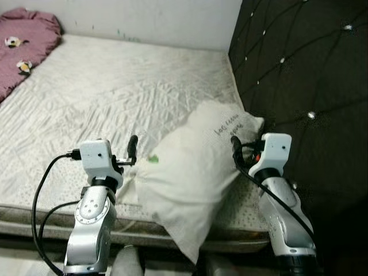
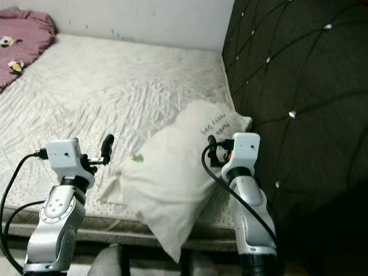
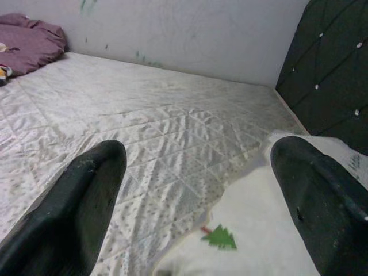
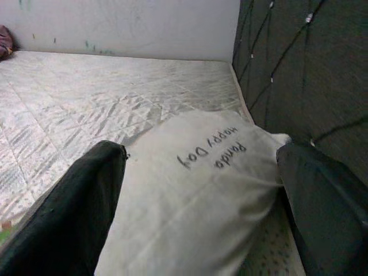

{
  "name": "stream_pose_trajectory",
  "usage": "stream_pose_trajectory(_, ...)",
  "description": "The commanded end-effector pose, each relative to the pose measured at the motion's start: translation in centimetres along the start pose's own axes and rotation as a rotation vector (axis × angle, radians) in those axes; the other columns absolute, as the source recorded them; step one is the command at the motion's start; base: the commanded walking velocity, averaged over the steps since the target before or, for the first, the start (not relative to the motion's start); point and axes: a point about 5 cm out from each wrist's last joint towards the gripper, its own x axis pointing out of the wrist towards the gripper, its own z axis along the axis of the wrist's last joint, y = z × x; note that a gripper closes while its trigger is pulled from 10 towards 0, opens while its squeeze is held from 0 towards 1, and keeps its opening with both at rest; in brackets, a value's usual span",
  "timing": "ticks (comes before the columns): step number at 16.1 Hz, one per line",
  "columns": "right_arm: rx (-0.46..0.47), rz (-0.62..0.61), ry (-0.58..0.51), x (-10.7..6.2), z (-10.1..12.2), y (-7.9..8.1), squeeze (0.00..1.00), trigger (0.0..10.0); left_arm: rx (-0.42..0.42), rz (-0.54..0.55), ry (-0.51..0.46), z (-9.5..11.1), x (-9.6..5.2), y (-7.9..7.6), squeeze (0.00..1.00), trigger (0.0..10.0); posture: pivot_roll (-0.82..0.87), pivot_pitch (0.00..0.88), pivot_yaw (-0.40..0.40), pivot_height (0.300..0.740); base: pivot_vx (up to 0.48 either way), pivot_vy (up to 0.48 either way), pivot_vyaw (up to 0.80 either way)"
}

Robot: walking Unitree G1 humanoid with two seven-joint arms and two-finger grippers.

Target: Clean up the room

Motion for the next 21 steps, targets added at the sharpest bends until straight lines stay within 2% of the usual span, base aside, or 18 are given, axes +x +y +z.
stream_pose_trajectory(1,-0.003,-0.007,-0.005,0.1,0.1,-0.2,0.00,10.0,0.007,0.003,-0.002,0.0,0.1,-0.2,0.00,10.0,-0.01,0.000,-0.071,0.662,0.000,0.000,0.00)
stream_pose_trajectory(7,-0.002,0.003,-0.001,0.3,-0.1,-0.1,0.00,10.0,-0.003,-0.004,0.004,-0.3,0.2,-0.2,0.00,10.0,-0.01,0.000,-0.073,0.662,0.000,0.000,0.00)
stream_pose_trajectory(10,0.004,0.017,-0.002,0.1,-0.3,0.6,0.00,10.0,-0.008,0.010,0.003,-0.1,0.2,0.1,0.00,10.0,0.00,0.000,-0.070,0.662,0.000,0.000,0.00)
stream_pose_trajectory(11,0.003,0.022,0.003,0.4,-0.5,0.7,0.00,10.0,-0.007,0.011,0.001,-0.2,0.0,0.1,0.00,10.0,0.02,0.000,-0.095,0.662,0.000,0.000,0.00)
stream_pose_trajectory(13,0.020,0.031,0.025,0.4,-0.9,0.8,0.00,10.0,-0.011,0.031,0.008,-0.3,-0.2,0.5,0.00,10.0,0.03,0.000,-0.098,0.647,0.000,0.000,0.00)
stream_pose_trajectory(15,0.031,0.015,0.075,-0.1,-2.7,0.7,0.00,10.0,-0.015,0.080,0.044,-1.1,-0.6,1.6,0.00,10.0,0.05,0.000,-0.073,0.622,0.000,0.000,0.00)
stream_pose_trajectory(16,0.031,0.000,0.076,0.0,-2.8,0.6,0.00,10.0,0.002,0.071,0.043,-1.0,-0.6,1.8,0.00,10.0,0.05,0.000,-0.068,0.612,0.000,0.000,0.00)
stream_pose_trajectory(17,0.045,-0.018,0.057,0.1,-2.7,0.6,0.00,10.0,0.023,0.073,0.051,-1.2,-0.4,2.6,0.00,10.0,0.03,0.000,-0.045,0.602,0.000,0.000,0.00)
stream_pose_trajectory(19,0.040,-0.015,0.045,0.2,-2.2,0.8,0.00,10.0,0.022,0.090,0.049,-0.8,0.1,3.1,0.00,10.0,0.02,0.000,-0.030,0.602,0.000,0.000,0.00)
stream_pose_trajectory(21,0.015,0.031,0.017,0.8,-1.3,1.7,0.00,10.0,0.024,0.025,0.006,0.3,1.3,1.6,0.00,10.0,0.00,0.043,-0.035,0.602,0.000,0.000,0.00)
